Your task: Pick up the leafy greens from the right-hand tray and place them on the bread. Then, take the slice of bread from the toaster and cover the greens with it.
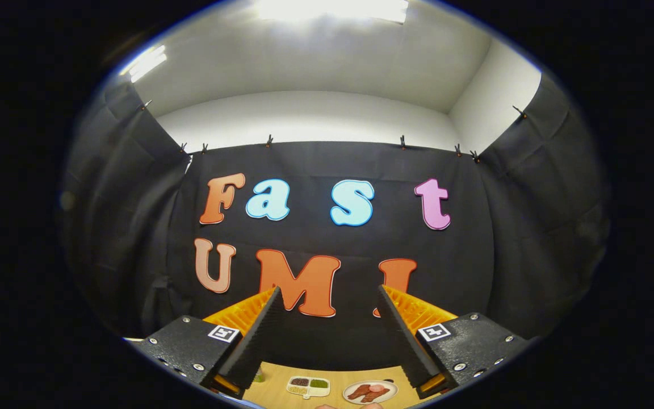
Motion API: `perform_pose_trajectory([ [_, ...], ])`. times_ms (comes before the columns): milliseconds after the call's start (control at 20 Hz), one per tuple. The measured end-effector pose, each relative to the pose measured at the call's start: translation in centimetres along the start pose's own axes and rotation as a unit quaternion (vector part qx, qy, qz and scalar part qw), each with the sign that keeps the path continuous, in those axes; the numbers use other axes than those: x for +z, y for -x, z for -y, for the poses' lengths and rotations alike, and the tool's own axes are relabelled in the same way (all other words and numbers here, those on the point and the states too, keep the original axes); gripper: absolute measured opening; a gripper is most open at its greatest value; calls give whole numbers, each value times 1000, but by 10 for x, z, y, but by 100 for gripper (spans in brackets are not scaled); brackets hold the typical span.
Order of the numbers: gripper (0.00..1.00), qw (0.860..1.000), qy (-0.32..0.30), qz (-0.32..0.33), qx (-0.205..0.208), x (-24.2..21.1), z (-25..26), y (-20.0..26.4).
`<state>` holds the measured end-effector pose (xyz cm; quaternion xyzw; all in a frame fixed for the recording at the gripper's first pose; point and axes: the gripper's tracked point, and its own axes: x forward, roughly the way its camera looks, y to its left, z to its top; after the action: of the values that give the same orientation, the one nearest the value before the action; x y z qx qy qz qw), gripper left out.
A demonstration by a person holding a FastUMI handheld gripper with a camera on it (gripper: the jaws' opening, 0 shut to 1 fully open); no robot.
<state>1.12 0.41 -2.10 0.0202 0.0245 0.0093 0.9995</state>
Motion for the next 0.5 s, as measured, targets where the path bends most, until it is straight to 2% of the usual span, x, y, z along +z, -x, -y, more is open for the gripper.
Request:
perform_pose_trajectory([
  [300, 98, 1000, 5, -3, -7, -11, 7, 1],
  [500, 98, 999, -22, -29, 10, -33, 2, 3],
])
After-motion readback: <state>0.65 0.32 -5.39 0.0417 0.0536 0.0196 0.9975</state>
